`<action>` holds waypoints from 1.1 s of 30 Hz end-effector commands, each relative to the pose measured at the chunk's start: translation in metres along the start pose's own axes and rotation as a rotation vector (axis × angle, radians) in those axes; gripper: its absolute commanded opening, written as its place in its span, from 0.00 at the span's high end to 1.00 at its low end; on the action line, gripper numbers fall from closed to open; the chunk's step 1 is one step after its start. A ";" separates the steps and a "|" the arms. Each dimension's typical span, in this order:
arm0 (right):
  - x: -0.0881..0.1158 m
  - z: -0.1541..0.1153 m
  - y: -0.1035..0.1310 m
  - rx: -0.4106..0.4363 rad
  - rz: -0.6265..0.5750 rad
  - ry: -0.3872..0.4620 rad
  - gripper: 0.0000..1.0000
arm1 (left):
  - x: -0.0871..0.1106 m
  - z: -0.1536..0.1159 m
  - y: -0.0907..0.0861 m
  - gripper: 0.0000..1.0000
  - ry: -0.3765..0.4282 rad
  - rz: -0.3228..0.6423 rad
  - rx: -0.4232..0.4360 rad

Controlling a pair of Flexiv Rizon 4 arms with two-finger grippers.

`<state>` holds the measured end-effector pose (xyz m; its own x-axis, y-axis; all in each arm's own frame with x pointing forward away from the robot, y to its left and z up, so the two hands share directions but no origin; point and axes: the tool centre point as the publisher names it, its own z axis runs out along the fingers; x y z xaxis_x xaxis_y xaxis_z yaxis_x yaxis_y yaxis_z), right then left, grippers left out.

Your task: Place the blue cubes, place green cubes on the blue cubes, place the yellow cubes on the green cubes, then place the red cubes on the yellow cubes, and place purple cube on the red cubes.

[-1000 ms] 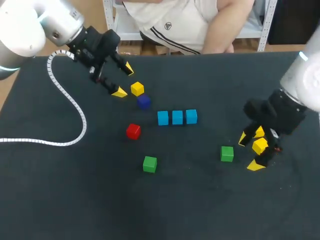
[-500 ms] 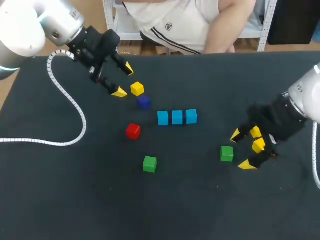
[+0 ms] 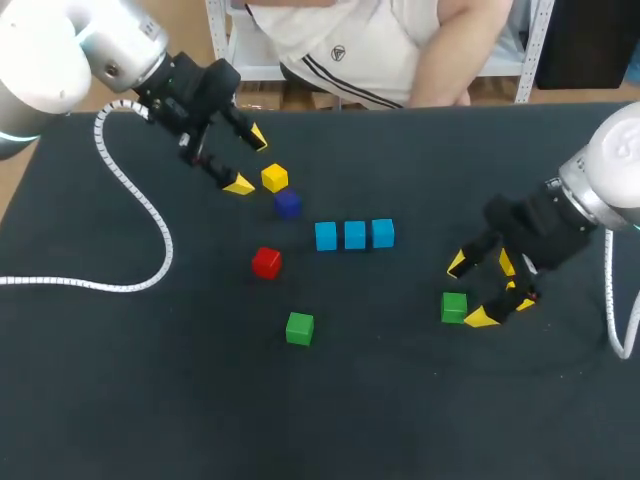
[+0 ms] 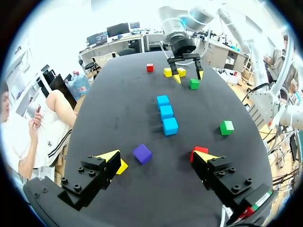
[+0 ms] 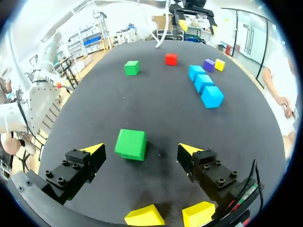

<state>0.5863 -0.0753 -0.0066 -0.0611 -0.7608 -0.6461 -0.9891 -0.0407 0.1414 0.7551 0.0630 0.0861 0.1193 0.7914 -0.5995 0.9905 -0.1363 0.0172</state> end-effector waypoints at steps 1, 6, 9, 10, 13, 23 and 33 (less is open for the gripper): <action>0.008 0.004 -0.003 0.014 0.033 -0.034 0.00 | 0.000 0.000 0.003 0.00 0.001 0.002 0.007; 0.004 0.012 0.001 0.021 0.042 -0.038 0.00 | 0.000 0.000 0.003 0.00 0.001 0.002 0.007; 0.001 0.013 0.000 0.031 0.038 -0.050 0.00 | 0.000 0.000 0.003 0.00 0.001 0.002 0.007; 0.000 0.014 0.000 0.032 0.037 -0.050 0.00 | 0.000 0.000 0.003 0.00 0.001 0.002 0.007; -0.003 0.016 -0.003 0.031 0.028 -0.049 0.00 | 0.000 0.000 0.003 0.00 0.001 0.002 0.007; -0.007 0.018 -0.009 0.036 0.010 -0.041 0.52 | 0.000 0.000 0.003 0.00 0.001 0.002 0.007; -0.010 0.017 -0.008 0.044 -0.009 -0.036 1.00 | 0.000 0.000 0.003 0.00 0.001 0.002 0.007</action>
<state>0.5951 -0.0566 -0.0170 -0.0592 -0.7373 -0.6730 -0.9939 -0.0196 0.1089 0.7551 0.0630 0.0861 0.1193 0.7915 -0.5995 0.9905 -0.1363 0.0172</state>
